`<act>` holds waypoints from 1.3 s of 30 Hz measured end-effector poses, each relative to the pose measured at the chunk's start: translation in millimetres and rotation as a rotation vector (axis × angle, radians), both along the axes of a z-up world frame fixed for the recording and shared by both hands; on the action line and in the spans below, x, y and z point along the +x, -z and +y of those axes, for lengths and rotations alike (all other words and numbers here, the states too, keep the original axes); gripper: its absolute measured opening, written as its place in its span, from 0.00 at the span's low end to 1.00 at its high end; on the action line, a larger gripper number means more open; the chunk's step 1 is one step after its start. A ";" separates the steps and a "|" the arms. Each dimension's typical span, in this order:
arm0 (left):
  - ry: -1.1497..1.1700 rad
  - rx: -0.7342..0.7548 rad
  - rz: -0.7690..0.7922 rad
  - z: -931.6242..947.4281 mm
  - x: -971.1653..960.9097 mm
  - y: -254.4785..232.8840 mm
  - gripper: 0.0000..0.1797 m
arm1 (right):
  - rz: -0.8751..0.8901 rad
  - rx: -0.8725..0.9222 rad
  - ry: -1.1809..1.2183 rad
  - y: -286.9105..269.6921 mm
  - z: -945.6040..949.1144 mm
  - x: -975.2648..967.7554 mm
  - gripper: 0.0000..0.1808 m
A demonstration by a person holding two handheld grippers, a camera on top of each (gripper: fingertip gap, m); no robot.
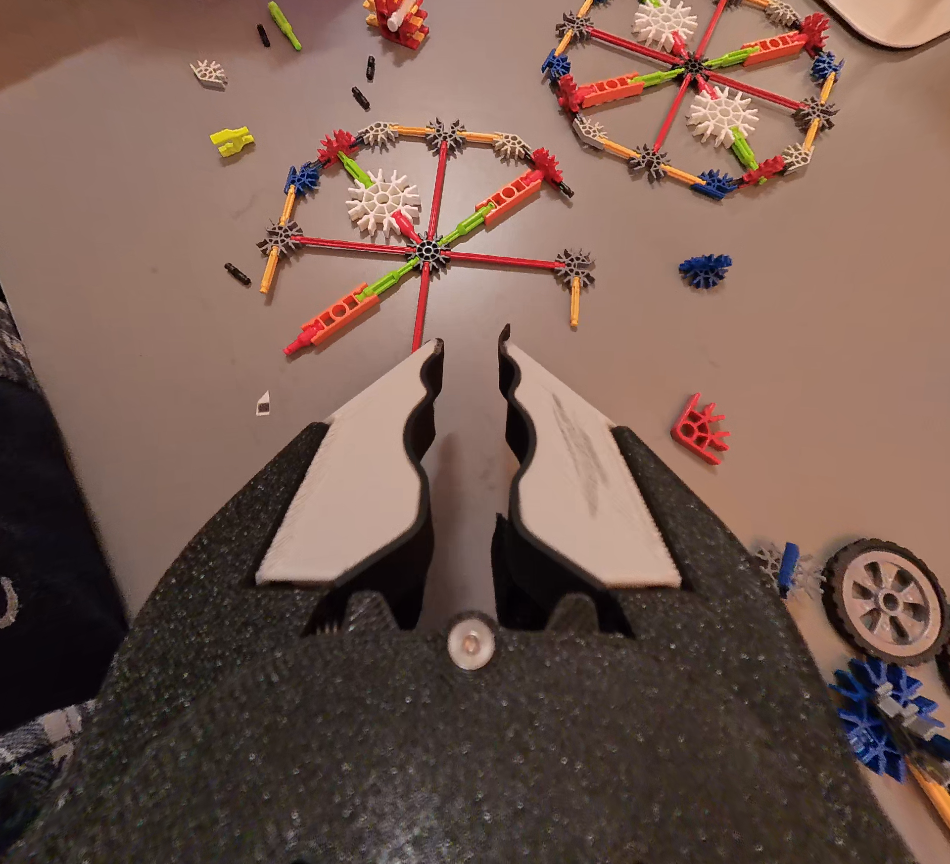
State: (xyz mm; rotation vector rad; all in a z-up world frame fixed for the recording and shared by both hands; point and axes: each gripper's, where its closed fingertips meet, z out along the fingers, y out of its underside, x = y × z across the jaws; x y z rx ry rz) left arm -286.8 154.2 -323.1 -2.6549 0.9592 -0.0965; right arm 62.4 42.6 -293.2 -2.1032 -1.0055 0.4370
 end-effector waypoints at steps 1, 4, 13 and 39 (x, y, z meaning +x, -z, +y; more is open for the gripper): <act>-0.004 0.000 -0.011 0.5 2.4 0.0 0.09 | 0.002 0.000 0.002 -0.2 -0.2 0.0 0.11; 0.009 0.007 -0.005 1.4 7.1 0.0 0.10 | 0.003 0.002 0.006 0.2 -1.1 0.1 0.11; -0.003 0.070 0.104 3.0 -6.0 -4.0 0.06 | 0.006 0.008 0.029 -0.6 -1.7 8.4 0.11; -0.143 0.104 0.016 9.7 4.1 1.3 0.07 | 0.024 0.008 0.029 -0.1 3.6 20.1 0.11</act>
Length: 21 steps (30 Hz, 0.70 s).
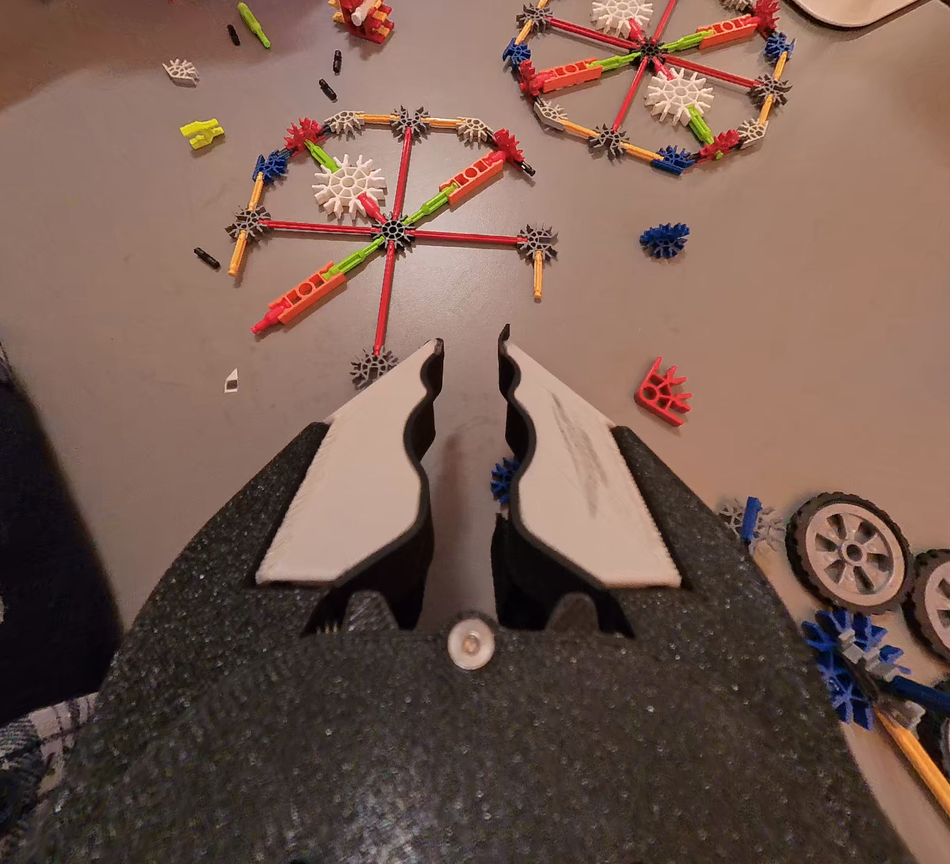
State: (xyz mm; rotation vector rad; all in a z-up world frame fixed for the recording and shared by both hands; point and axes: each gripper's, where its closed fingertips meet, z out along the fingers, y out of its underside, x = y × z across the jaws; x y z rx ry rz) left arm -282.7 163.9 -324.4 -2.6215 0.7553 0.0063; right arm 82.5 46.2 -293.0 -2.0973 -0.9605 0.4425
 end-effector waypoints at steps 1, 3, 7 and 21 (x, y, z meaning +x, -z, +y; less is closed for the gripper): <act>0.002 -0.005 0.004 -0.1 0.0 0.1 0.07 | -0.001 0.000 -0.001 0.2 0.3 0.5 0.11; -0.009 -0.017 0.012 2.1 -1.9 0.0 0.04 | -0.002 0.000 -0.002 0.2 0.5 1.1 0.11; -0.025 -0.037 0.005 6.0 -3.7 1.9 0.02 | -0.001 0.006 -0.005 -0.7 1.1 1.6 0.11; -0.071 0.016 0.001 8.5 -14.4 -0.6 0.06 | 0.018 0.015 0.019 -4.6 -0.6 11.3 0.11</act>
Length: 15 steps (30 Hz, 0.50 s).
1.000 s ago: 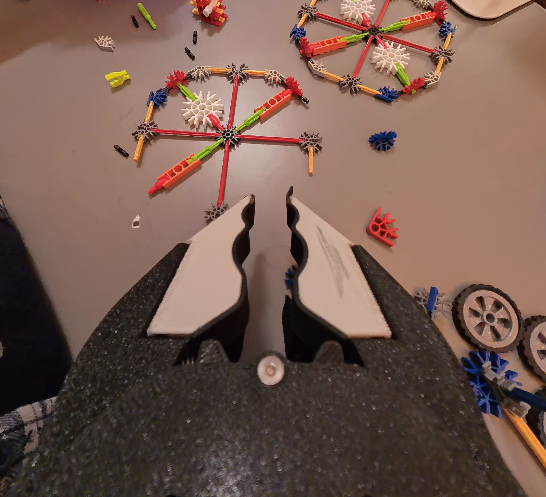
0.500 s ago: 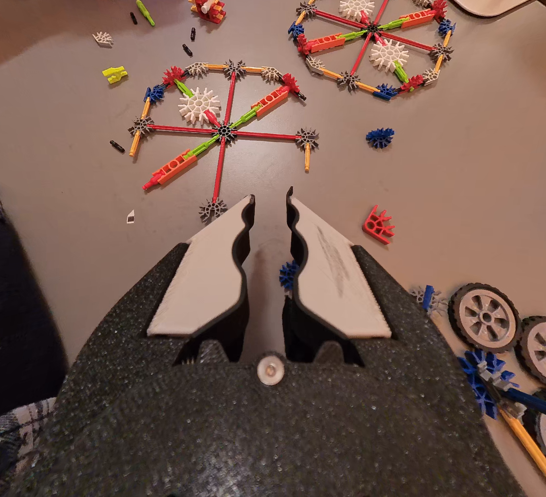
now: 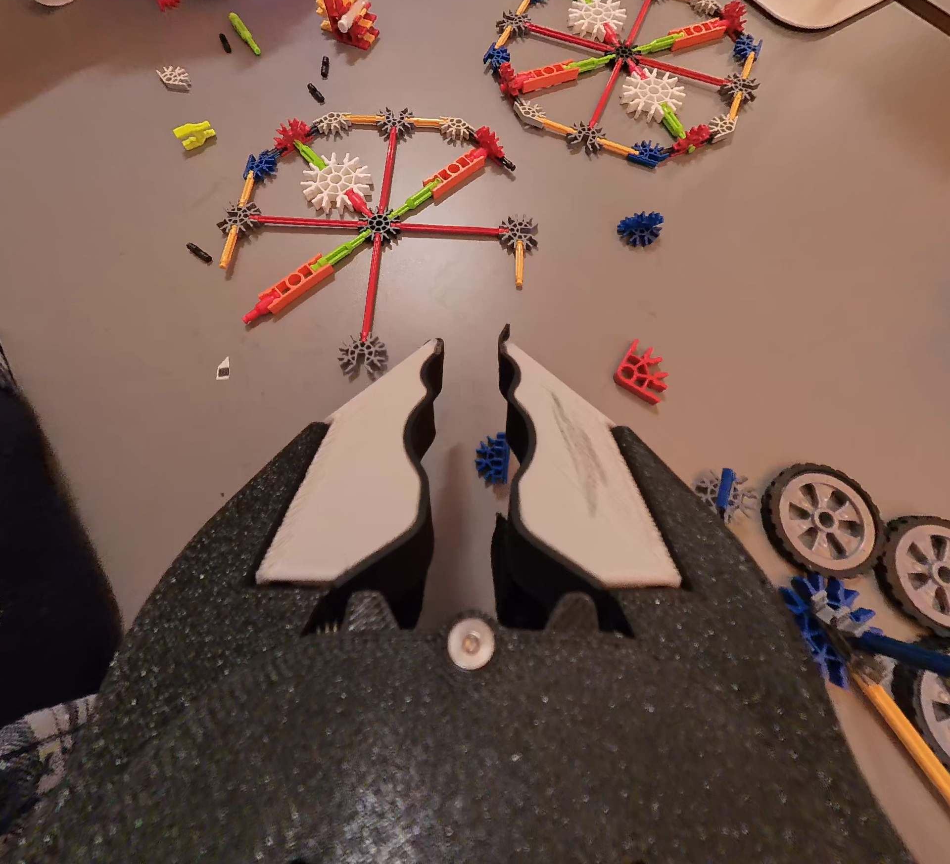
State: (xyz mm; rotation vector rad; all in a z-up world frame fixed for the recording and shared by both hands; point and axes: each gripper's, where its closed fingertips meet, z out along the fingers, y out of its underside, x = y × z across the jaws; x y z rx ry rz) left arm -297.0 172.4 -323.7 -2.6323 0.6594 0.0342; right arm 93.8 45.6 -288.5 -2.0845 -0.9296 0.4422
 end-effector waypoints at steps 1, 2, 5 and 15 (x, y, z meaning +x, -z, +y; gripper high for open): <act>0.000 -0.012 -0.012 0.0 0.8 1.2 0.05 | 0.000 -0.002 0.001 0.7 -0.6 0.8 0.11; 0.000 -0.010 -0.018 1.6 1.6 0.3 0.06 | 0.001 -0.005 0.001 1.5 -1.1 1.2 0.11; 0.012 -0.015 -0.019 4.8 4.9 -0.1 0.07 | -0.001 -0.007 -0.004 2.9 -2.1 0.7 0.11; 0.045 -0.023 -0.031 13.2 7.2 1.4 0.08 | 0.005 -0.004 0.000 1.8 -1.0 3.0 0.11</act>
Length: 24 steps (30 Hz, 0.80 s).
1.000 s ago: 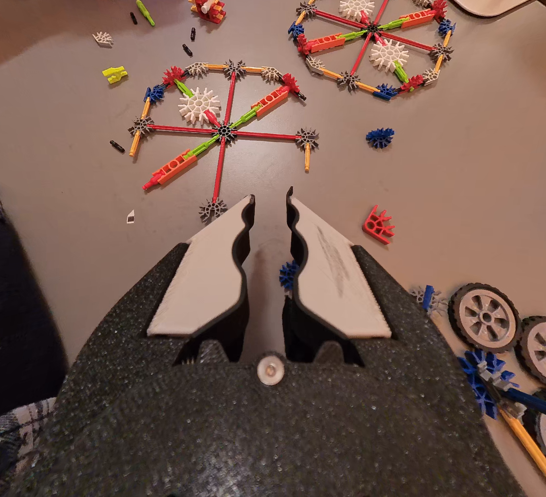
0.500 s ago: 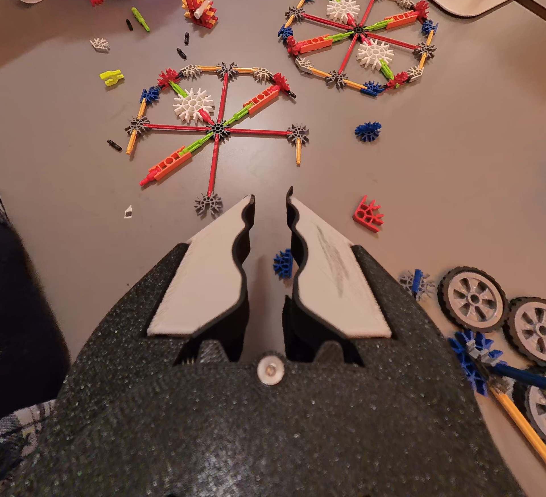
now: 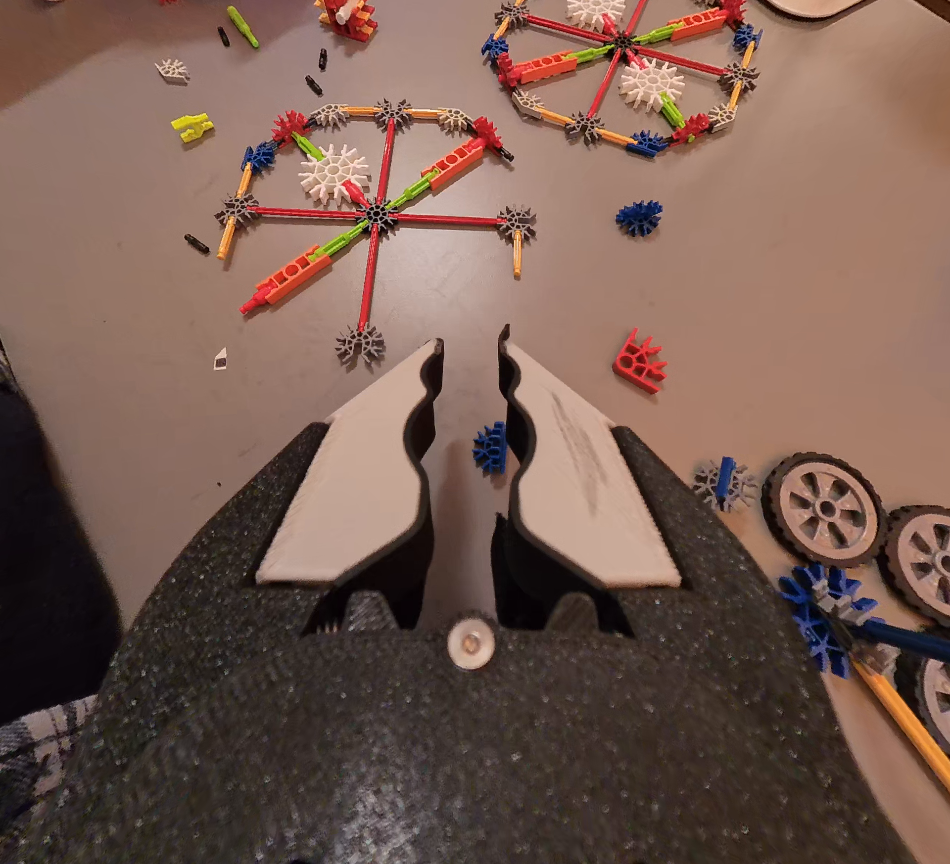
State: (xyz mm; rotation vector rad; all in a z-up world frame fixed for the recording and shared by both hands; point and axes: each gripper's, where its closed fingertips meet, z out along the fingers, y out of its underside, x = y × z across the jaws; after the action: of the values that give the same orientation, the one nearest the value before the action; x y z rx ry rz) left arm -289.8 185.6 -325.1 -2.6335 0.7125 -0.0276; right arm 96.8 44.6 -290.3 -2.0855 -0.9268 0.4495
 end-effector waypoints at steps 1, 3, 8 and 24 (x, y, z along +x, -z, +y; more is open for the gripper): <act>0.015 0.005 0.002 1.0 0.3 0.1 0.09 | 0.001 -0.001 -0.001 0.1 0.1 0.0 0.11; 0.051 0.009 0.025 1.6 0.6 -0.6 0.09 | 0.000 -0.001 -0.003 0.1 0.4 -0.2 0.11; 0.119 0.000 0.022 4.1 8.1 0.8 0.04 | -0.003 0.002 -0.012 -1.2 2.2 -1.8 0.11; 0.183 0.108 0.023 -7.4 12.5 -31.7 0.00 | 0.002 0.003 -0.007 -3.1 1.7 0.0 0.11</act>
State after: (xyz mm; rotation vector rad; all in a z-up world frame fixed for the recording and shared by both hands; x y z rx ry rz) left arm -277.3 178.2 -293.4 -2.4623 0.9345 -0.0113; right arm 96.8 46.3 -287.2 -2.0796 -0.9335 0.4538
